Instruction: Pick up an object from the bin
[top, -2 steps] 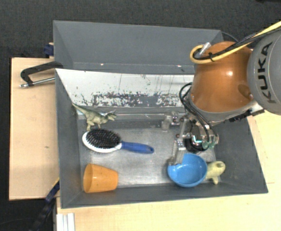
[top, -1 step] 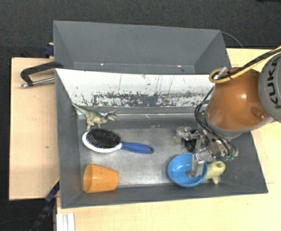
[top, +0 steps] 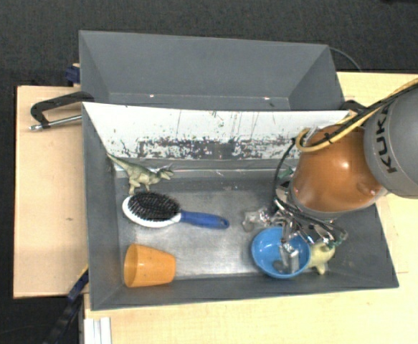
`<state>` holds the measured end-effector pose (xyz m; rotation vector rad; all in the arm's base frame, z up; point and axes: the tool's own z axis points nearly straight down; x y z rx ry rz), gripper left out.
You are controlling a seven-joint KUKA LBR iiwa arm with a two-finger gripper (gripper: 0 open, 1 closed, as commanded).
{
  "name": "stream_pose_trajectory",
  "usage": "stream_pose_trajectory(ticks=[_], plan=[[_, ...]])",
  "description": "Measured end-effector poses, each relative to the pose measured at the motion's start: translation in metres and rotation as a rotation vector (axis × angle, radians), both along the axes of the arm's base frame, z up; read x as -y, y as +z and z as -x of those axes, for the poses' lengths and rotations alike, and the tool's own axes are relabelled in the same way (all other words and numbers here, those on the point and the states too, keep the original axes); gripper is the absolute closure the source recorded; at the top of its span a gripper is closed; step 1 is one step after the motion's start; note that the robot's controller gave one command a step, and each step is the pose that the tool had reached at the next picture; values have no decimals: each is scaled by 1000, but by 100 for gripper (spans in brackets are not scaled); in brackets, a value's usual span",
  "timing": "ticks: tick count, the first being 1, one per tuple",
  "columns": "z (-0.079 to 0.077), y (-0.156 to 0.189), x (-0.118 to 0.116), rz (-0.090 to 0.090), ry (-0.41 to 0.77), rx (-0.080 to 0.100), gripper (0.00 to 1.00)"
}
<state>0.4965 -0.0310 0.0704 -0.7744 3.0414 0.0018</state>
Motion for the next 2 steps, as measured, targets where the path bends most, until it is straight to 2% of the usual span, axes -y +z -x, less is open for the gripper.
stream_pose_trajectory(ticks=[1, 2], plan=[[0, 0, 1, 1, -1, 0, 100], [-13, 156, 13, 3, 80, 13, 100]])
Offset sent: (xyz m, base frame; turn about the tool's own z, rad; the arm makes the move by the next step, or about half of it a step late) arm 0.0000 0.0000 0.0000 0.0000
